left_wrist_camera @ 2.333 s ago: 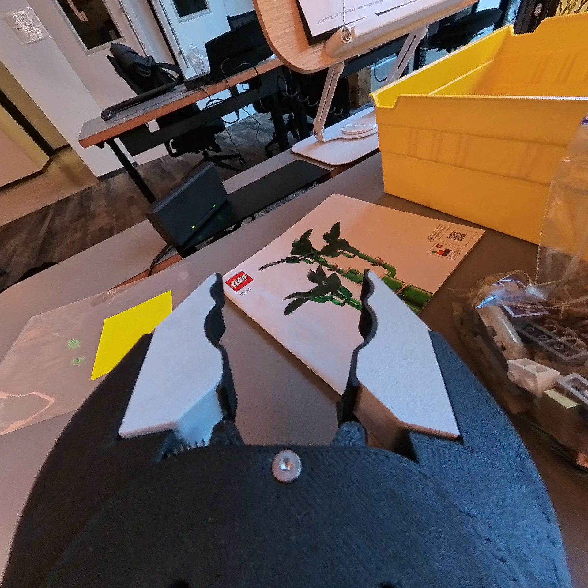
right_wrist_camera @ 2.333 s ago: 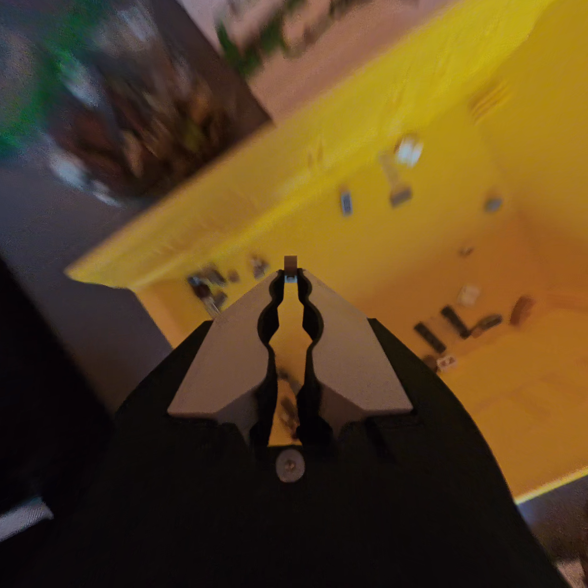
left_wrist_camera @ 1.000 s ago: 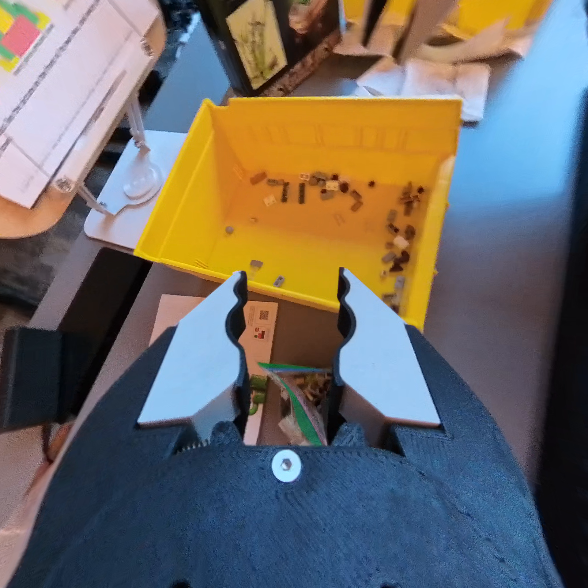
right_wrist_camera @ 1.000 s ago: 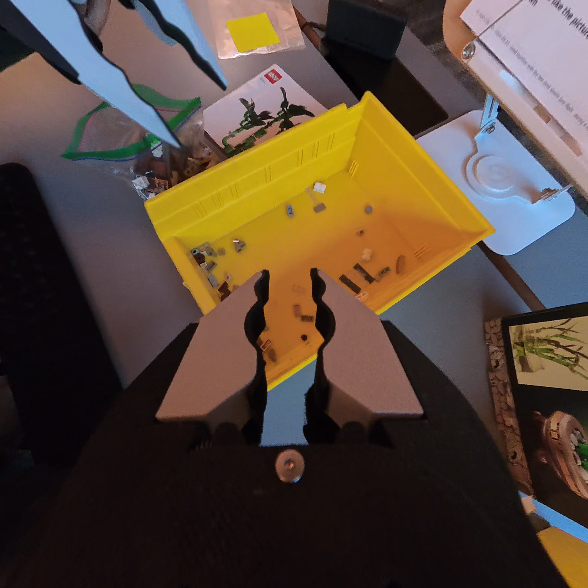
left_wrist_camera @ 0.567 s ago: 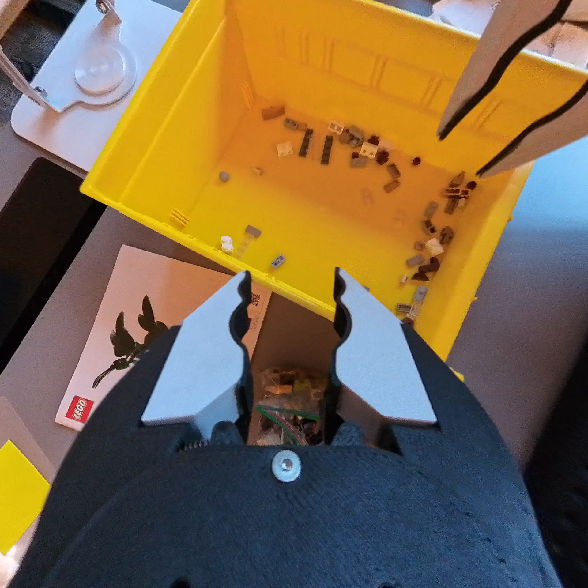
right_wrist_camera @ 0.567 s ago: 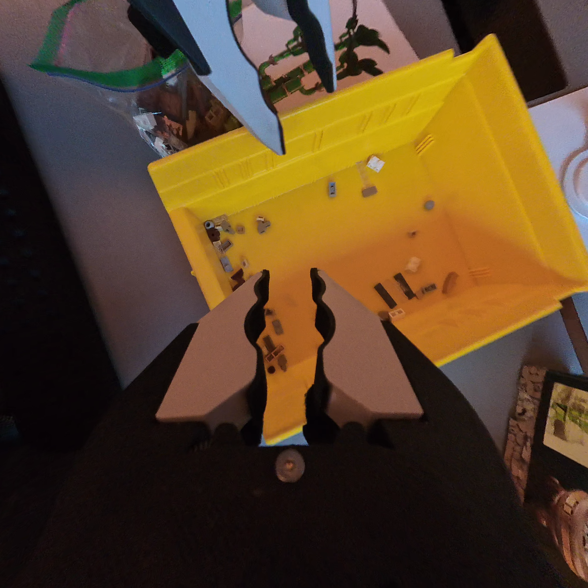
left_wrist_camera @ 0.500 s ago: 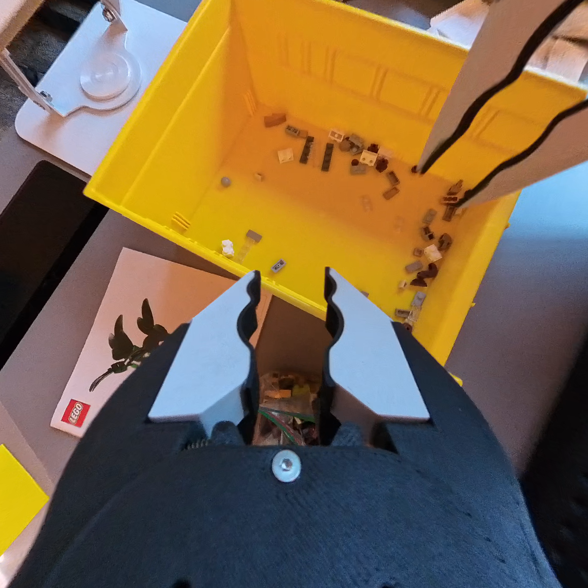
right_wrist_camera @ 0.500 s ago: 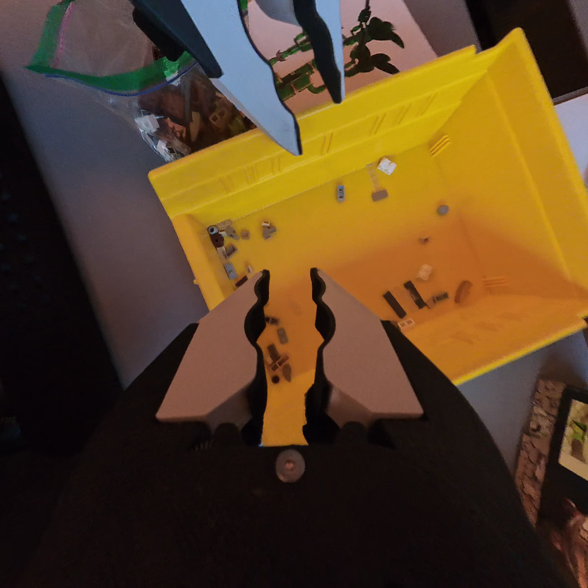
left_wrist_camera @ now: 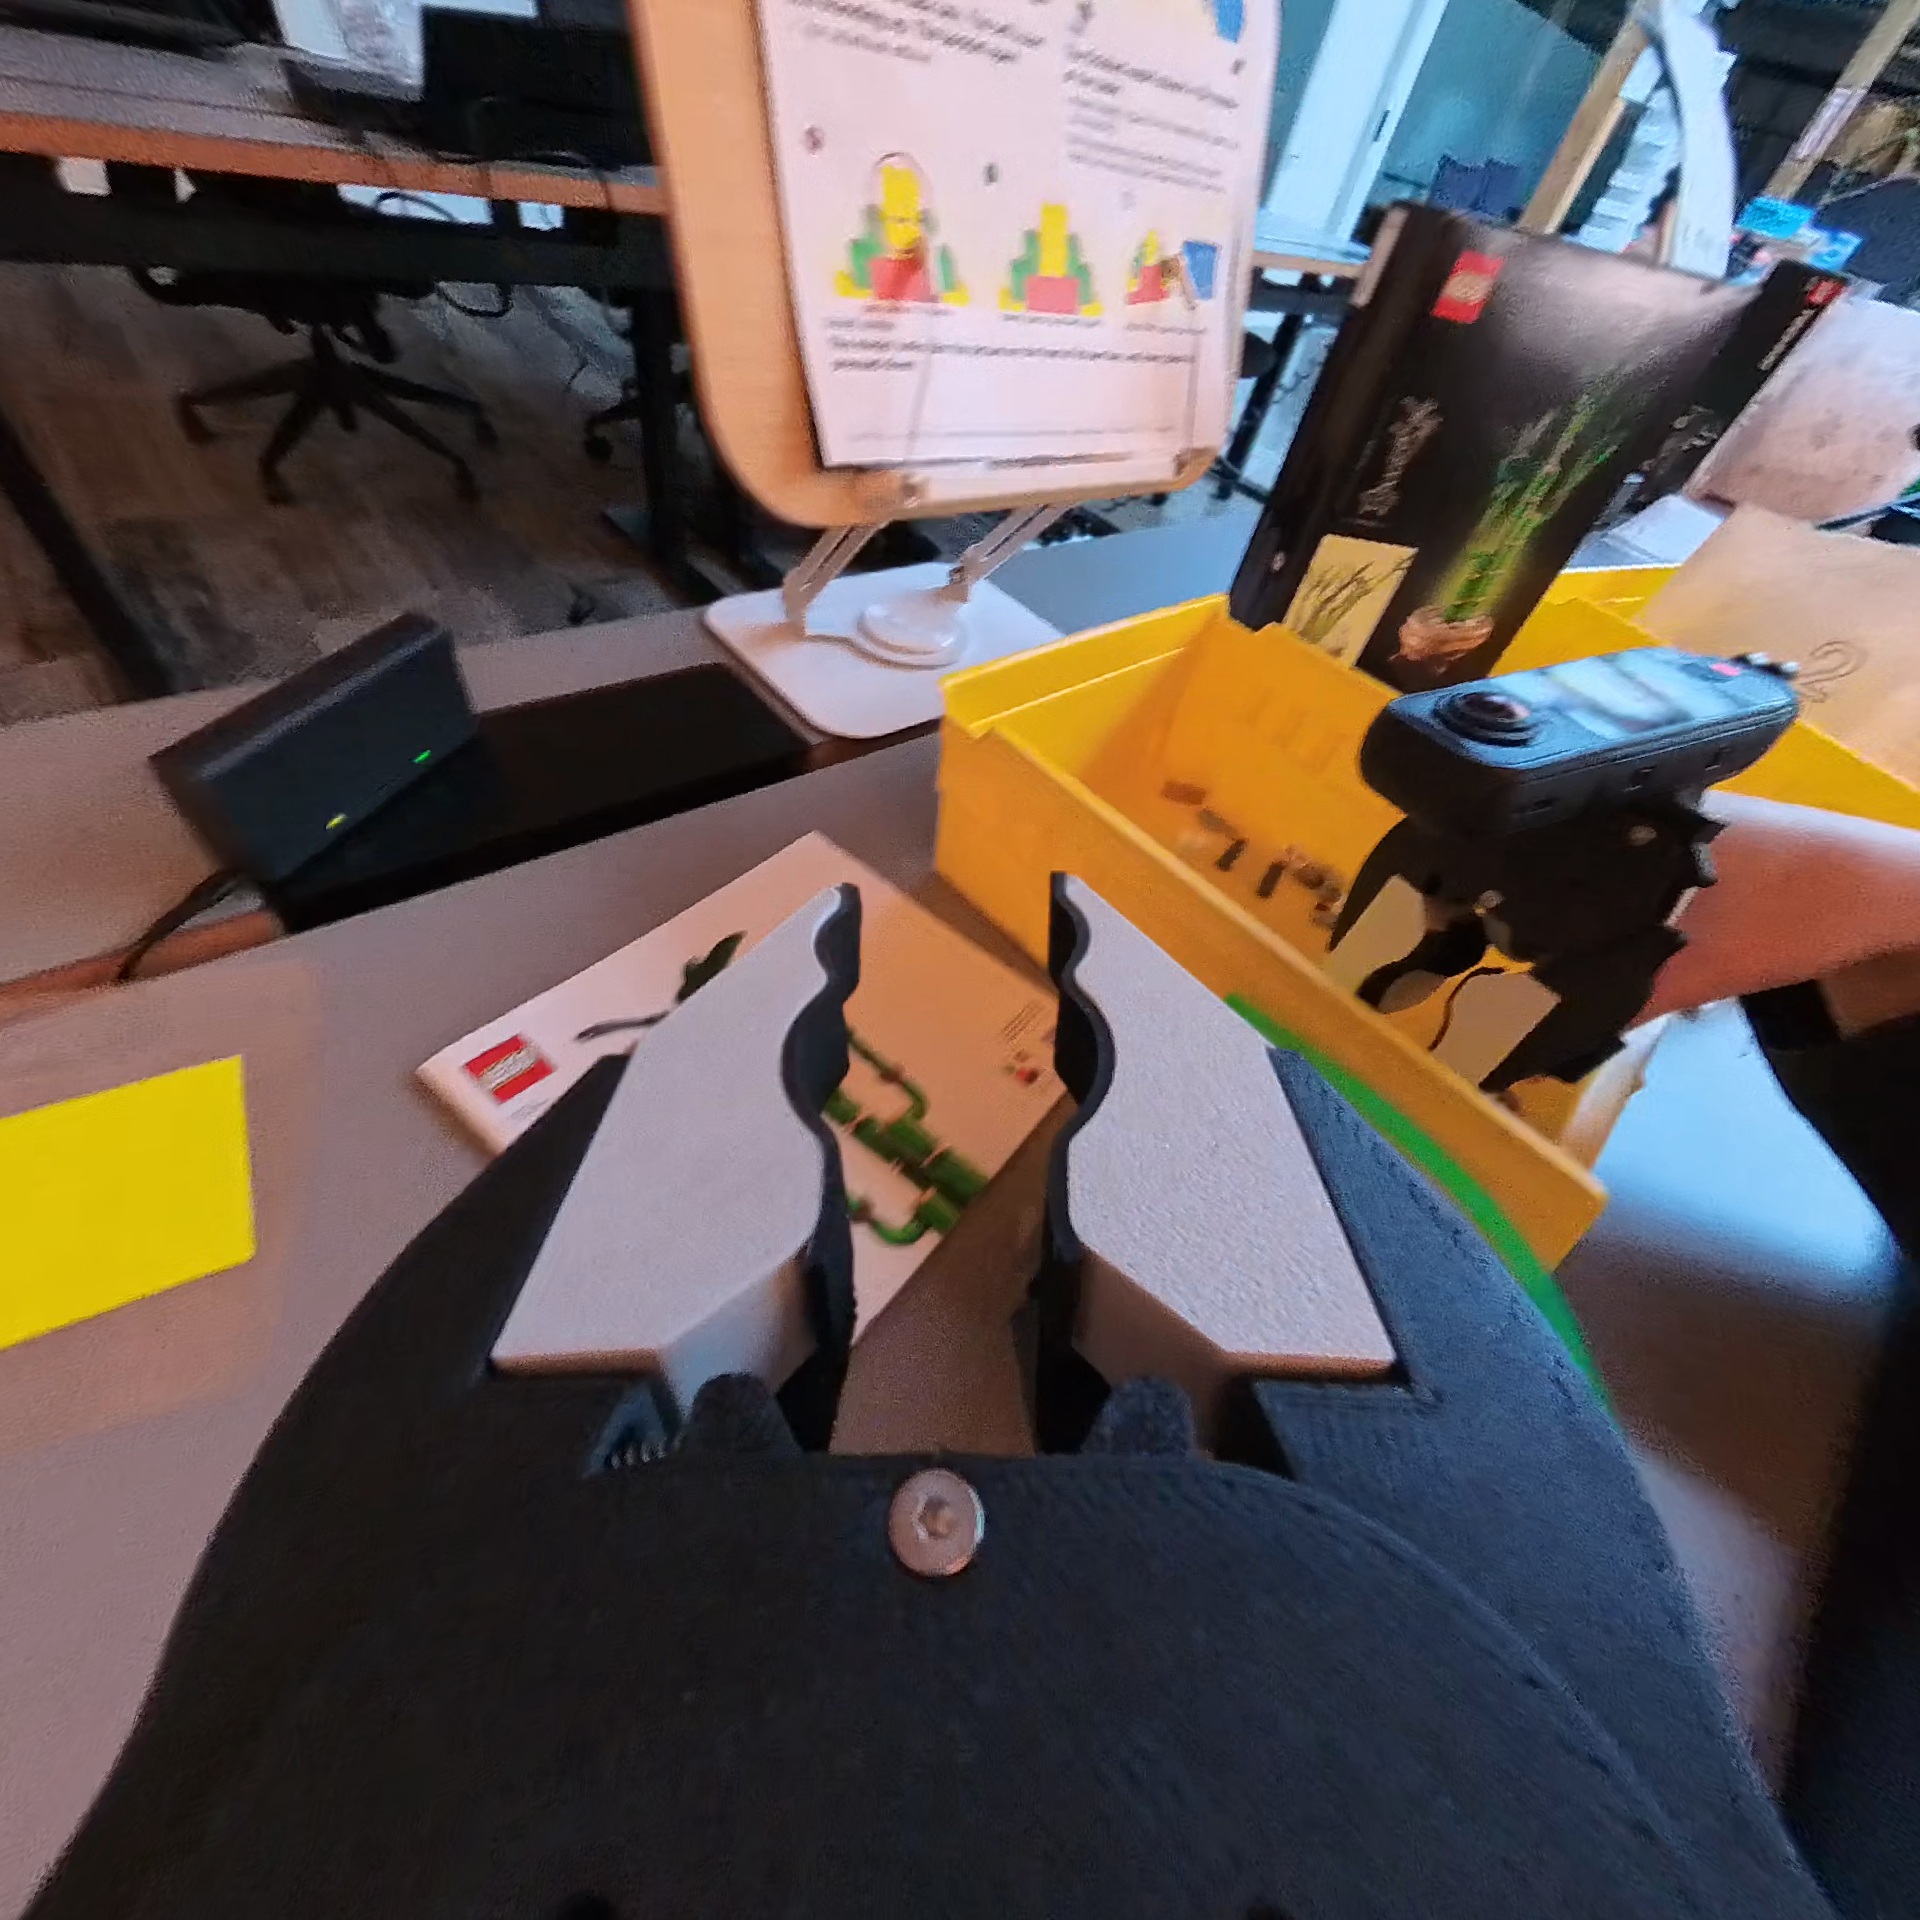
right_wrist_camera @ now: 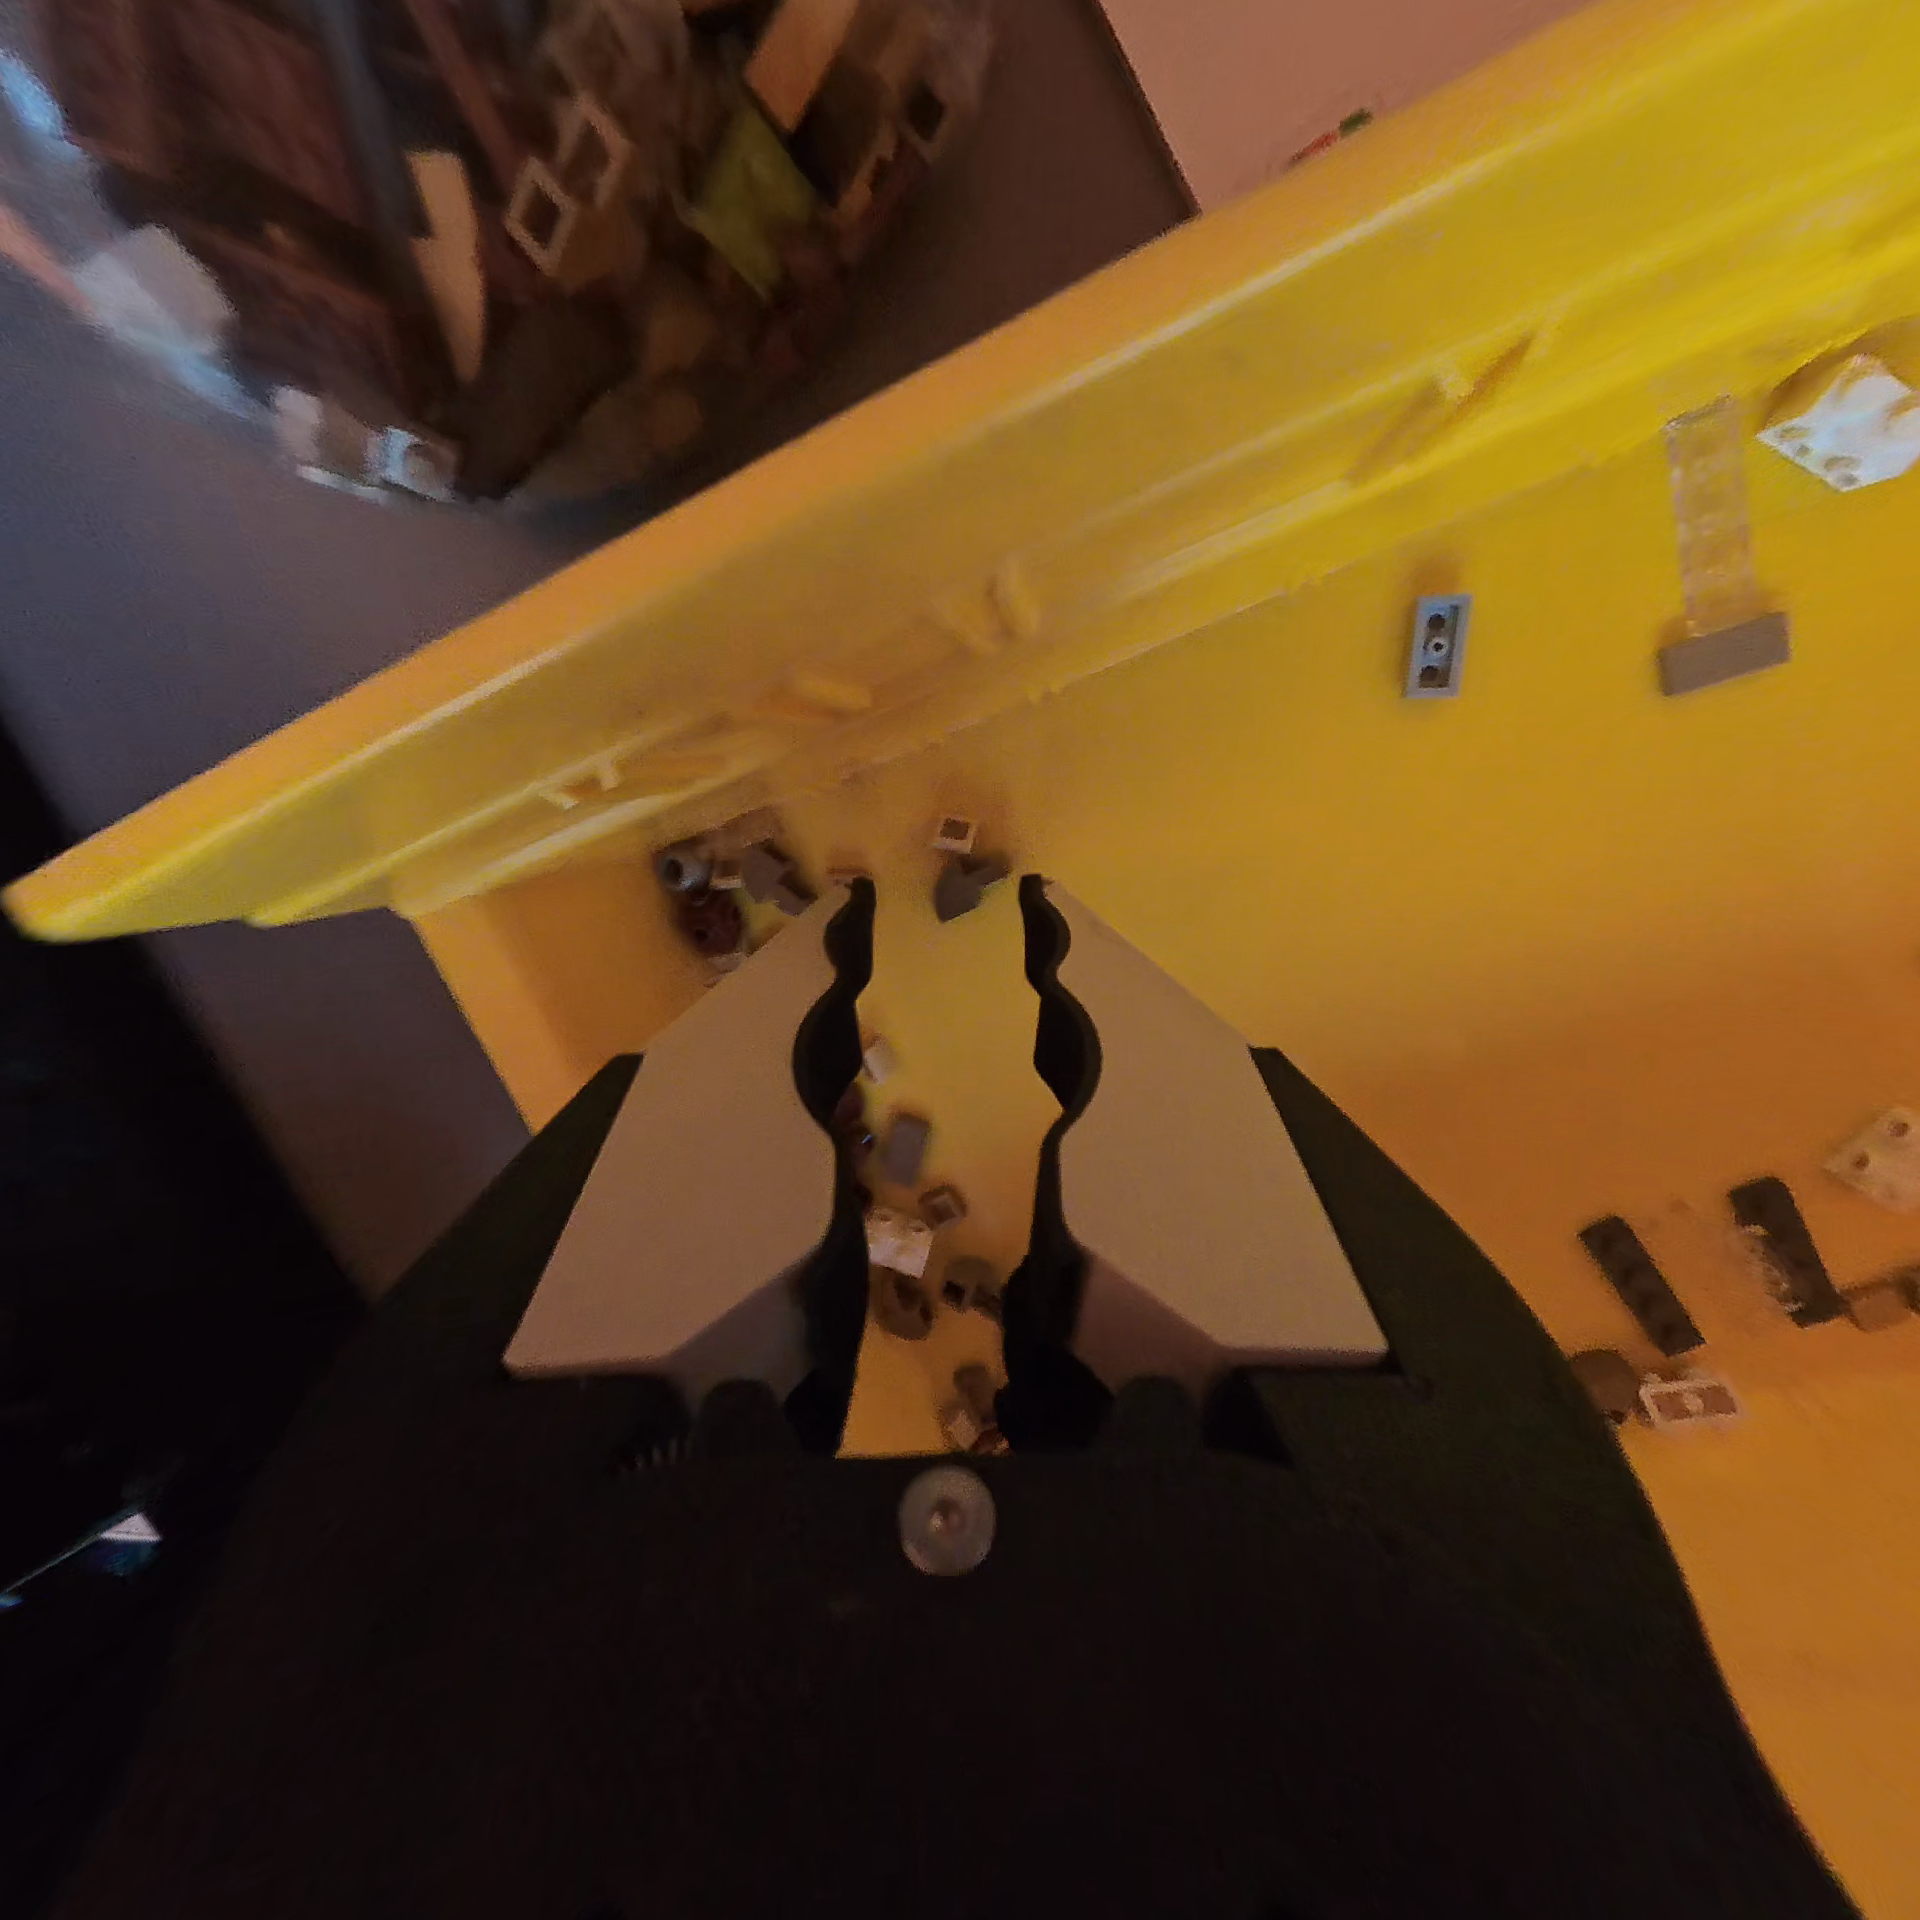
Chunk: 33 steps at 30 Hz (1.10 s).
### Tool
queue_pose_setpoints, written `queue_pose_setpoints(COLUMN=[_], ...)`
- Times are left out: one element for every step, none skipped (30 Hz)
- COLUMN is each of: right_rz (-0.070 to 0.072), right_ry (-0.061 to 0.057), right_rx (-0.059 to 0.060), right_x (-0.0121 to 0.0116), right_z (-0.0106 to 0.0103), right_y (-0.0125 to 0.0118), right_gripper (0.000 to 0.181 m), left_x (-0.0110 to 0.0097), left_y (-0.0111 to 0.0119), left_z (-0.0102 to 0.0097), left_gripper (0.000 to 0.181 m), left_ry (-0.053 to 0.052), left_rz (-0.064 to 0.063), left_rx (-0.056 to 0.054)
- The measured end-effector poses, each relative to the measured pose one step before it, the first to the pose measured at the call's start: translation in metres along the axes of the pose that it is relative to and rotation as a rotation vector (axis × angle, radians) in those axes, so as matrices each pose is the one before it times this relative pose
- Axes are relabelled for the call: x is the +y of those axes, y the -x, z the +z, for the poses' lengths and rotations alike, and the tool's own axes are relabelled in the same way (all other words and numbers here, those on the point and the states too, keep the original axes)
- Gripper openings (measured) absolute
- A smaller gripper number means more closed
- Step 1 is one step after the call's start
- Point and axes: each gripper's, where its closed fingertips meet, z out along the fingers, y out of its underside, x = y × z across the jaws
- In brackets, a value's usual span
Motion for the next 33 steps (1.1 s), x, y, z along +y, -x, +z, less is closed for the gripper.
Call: queue_pose_setpoints(right_rz=[-0.0025, -0.0103, -0.0127, -0.0158, -0.0142, -0.0021, 0.017, 0.0287, 0.0253, 0.0128, -0.0006, -0.0135, -0.0252, -0.027, -0.0242, -0.0177, -0.0065, -0.0012, 0.0032, 0.0081, 0.0071, -0.0014, -0.0086, -0.0102, -0.004, 0.0064, 0.0158, 0.0236, 0.0351, 0.0489, 0.0643, 0.0626, 0.0391], right_ry=[0.0249, -0.0045, -0.0025, -0.0044, 0.0009, 0.0097, 0.0017, -0.0229, -0.0514, -0.0751, -0.0924, -0.1117, -0.1343, -0.1402, -0.1085, -0.0508, -0.005, 0.0133, 0.0366, 0.0488, 0.0416, 0.0294, 0.0011, -0.0309, -0.048, -0.0465, -0.0309, -0.0142, -0.0047, -0.0005, 0.0046, 0.0217, 0.0452], right_rx=[0.0227, 0.0297, 0.0057, 0.0051, 0.0087, 0.0308, 0.0328, 0.0074, -0.0065, 0.0006, 0.009, 0.0044, -0.0117, -0.0357, -0.0546, -0.05, -0.0326, -0.0285, -0.0317, -0.0183, -0.0052, 0.001, 0.0129, 0.0308, 0.0442, 0.0663, 0.0931, 0.1012, 0.0896, 0.0741, 0.0513, 0.014, -0.0205], right_x=[0.0022, -0.00209, -0.00136, -0.0014, 0.00067, 0.00339, 0.00366, 0.00037, -0.005, -0.01089, -0.01669, -0.02255, -0.02804, -0.02893, -0.02236, -0.01163, -0.00274, 0.00251, 0.00761, 0.00926, 0.00774, 0.00495, 0.00033, -0.00415, -0.00586, -0.00396, 0.00096, 0.00613, 0.00979, 0.01154, 0.01225, 0.01383, 0.01564], right_z=[0.00321, -0.00036, 0.00011, 0.00046, -0.00057, -0.00277, -0.00567, -0.00881, -0.01244, -0.01553, -0.01737, -0.01737, -0.01524, -0.01023, -0.00308, 0.00391, 0.00854, 0.01116, 0.01207, 0.01038, 0.00637, 0.00071, -0.00535, -0.01054, -0.01331, -0.01385, -0.01192, -0.00781, -0.00195, 0.00379, 0.00885, 0.01261, 0.01457], right_y=[-0.00293, -0.00352, 0.00024, -0.00005, -0.00138, -0.00603, -0.00778, -0.00434, -0.00089, 0.00105, 0.00349, 0.00769, 0.01257, 0.01723, 0.01935, 0.0162, 0.01039, 0.00712, 0.0053, 0.00141, -0.00142, -0.00205, -0.00329, -0.00631, -0.01007, -0.01626, -0.02352, -0.02754, -0.02753, -0.02538, -0.02011, -0.01178, -0.00383], right_gripper=[0.028, 0.02, 0.013, 0.013, 0.011, 0.009, 0.009, 0.008, 0.008, 0.008, 0.008, 0.008, 0.008, 0.008, 0.008, 0.008, 0.008, 0.008, 0.008, 0.012, 0.021, 0.026, 0.026, 0.026, 0.025, 0.024, 0.022, 0.022, 0.023, 0.025, 0.029, 0.031, 0.032], left_x=[0.0073, 0.0065, 0.00564, 0.00492, 0.00464, 0.0063, 0.00674, 0.00467, 0.0017, -0.00018, -0.0013, -0.00116, -0.00026, 0.00129, 0.00263, 0.00292, 0.00271, 0.00238, 0.00178, 0.00106, 0.00056, 0.00014, 0.00005, 0.00037, 0.00084, 0.00143, 0.00177, 0.00215, 0.00202, 0.0013, 0.00023, -0.00082, -0.00117], left_y=[0.01006, 0.00838, 0.00681, 0.00588, 0.00585, 0.00869, 0.01205, 0.0102, 0.00606, 0.0042, 0.00261, -0.00013, -0.00213, -0.00153, -0.00041, -0.00003, 0.00001, -0.00005, -0.00032, -0.00049, -0.00049, -0.00026, 0.00021, 0.00036, 0.00017, -0.00001, -0.00007, 0.00012, -0.00011, -0.00014, -0.00004, -0.00002, -0.00071], left_z=[-0.0049, -0.00411, -0.00352, -0.0033, -0.00334, -0.00377, -0.00417, -0.00395, -0.00297, -0.0016, -0.00058, -0.00009, 0.00012, 0.00058, 0.00101, 0.00131, 0.00133, 0.00125, 0.00097, 0.00073, 0.00025, 0.00021, 0.00004, 0.00022, 0.00058, 0.00084, 0.00113, 0.00125, 0.00117, 0.00115, 0.00084, 0.00063, 0.00059], left_gripper=[0.035, 0.036, 0.036, 0.036, 0.036, 0.034, 0.033, 0.032, 0.031, 0.032, 0.034, 0.036, 0.036, 0.036, 0.036, 0.036, 0.036, 0.035, 0.035, 0.035, 0.035, 0.035, 0.035, 0.035, 0.035, 0.035, 0.036, 0.036, 0.036, 0.036, 0.036, 0.036, 0.036], left_ry=[-0.0024, -0.0069, -0.0116, -0.0168, -0.0189, -0.0115, -0.0072, -0.011, -0.0116, -0.0069, -0.0039, -0.0033, -0.0018, 0.0049, 0.0121, 0.0135, 0.0118, 0.0102, 0.007, 0.0038, 0.0016, 0.0001, 0.0, 0.0013, 0.0034, 0.0054, 0.0071, 0.0088, 0.0091, 0.0067, 0.0023, -0.0022, -0.0042], left_rz=[-0.0059, -0.0114, -0.0157, -0.0156, -0.0098, 0.0032, 0.0183, 0.0248, 0.0235, 0.0158, 0.0022, -0.0096, -0.0125, -0.0077, 0.0015, 0.0092, 0.0122, 0.011, 0.0071, 0.0021, -0.0014, -0.0023, -0.0014, -0.0005, -0.0006, -0.0013, -0.0013, -0.0006, 0.0004, 0.0004, -0.0011, -0.0045, -0.008], left_rx=[-0.0115, -0.0051, 0.0006, 0.0026, -0.0022, -0.0271, -0.0576, -0.0553, -0.0328, -0.0215, -0.0114, 0.0048, 0.0144, 0.0084, -0.0001, -0.0037, -0.0046, -0.0044, -0.0018, 0.001, 0.0022, 0.0019, 0.0001, -0.0003, 0.0015, 0.0025, 0.002, 0.0007, 0.0005, 0.0006, 0.0, 0.0005, 0.0048])
